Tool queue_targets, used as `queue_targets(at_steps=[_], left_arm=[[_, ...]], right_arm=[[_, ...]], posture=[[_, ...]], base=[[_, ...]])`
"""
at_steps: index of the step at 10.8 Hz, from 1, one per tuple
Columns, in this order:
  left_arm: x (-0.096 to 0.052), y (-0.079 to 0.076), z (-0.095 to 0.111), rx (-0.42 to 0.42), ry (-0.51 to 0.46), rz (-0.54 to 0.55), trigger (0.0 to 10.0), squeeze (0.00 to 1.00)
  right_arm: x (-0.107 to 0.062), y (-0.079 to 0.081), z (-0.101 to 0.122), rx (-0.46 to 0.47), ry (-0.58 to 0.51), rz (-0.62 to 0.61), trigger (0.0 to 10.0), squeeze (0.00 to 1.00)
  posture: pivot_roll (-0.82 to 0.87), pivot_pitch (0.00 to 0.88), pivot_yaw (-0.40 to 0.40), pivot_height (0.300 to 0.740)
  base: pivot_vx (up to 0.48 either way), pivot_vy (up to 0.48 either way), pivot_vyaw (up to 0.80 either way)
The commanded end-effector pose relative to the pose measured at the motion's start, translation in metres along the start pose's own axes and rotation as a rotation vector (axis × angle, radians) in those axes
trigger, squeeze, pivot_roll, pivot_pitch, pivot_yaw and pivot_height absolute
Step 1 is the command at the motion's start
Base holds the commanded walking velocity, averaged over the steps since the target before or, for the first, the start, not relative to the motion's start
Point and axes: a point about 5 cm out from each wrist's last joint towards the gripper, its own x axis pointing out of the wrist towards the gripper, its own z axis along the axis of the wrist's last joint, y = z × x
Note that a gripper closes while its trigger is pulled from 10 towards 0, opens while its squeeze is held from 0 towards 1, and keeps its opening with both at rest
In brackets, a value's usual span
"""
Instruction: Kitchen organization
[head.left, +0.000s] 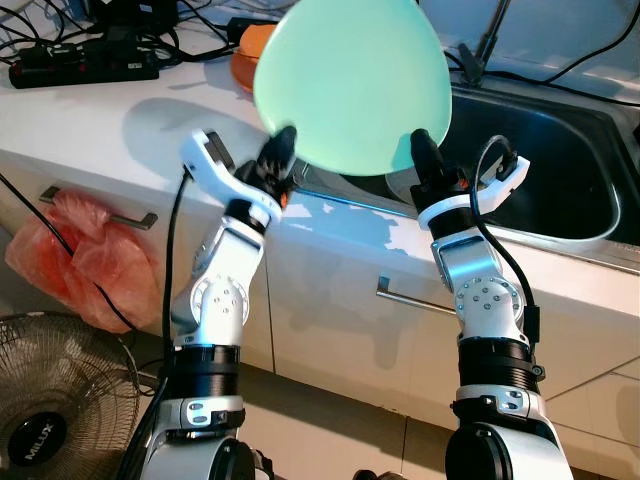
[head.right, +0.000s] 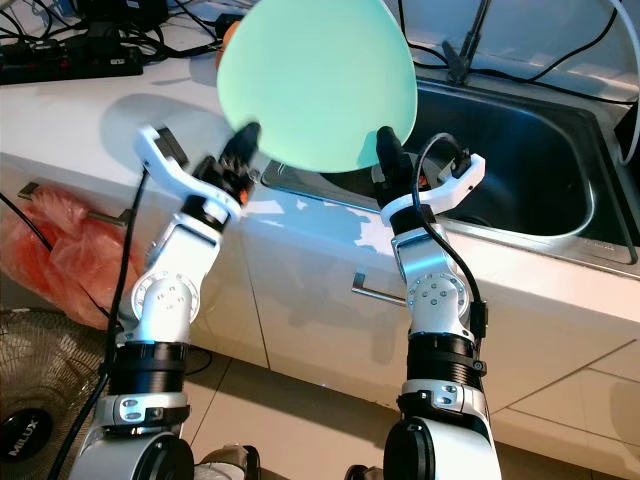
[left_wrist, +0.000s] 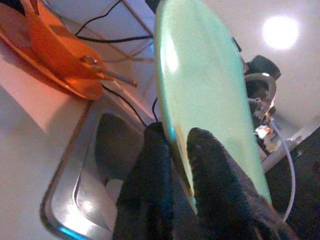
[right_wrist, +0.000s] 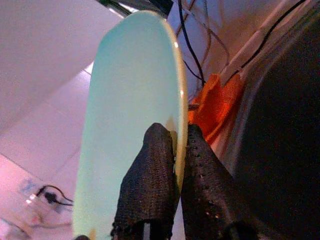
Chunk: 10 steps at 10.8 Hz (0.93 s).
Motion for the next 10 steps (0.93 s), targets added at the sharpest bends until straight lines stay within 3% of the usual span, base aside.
queue_targets(at_steps=[1,6,7,10], left_arm=[[0.005,-0.013,-0.007,0.015,0.036,-0.059,10.0,1.00],[0.004,-0.015,-0.010,0.045,0.058,-0.075,10.0,1.00],[0.003,-0.016,-0.015,0.114,0.096,-0.088,10.0,0.00],[0.002,-0.020,-0.019,0.154,0.123,-0.119,10.0,0.00]], right_arm=[[0.006,0.012,0.003,-0.001,-0.005,0.039,0.0,0.00],[0.010,0.014,0.012,0.030,-0.067,0.012,0.0,0.00],[0.012,0.012,0.019,0.050,-0.114,-0.015,0.0,0.00],[0.016,0.011,0.029,0.062,-0.172,-0.051,0.0,0.00]], posture=[[0.20,0.089,-0.038,0.740],[0.21,0.088,-0.041,0.740],[0.21,0.087,-0.040,0.740],[0.21,0.082,-0.040,0.740]], base=[[0.000,0.000,0.00],[0.000,0.000,0.00],[0.000,0.000,0.00],[0.000,0.000,0.00]])
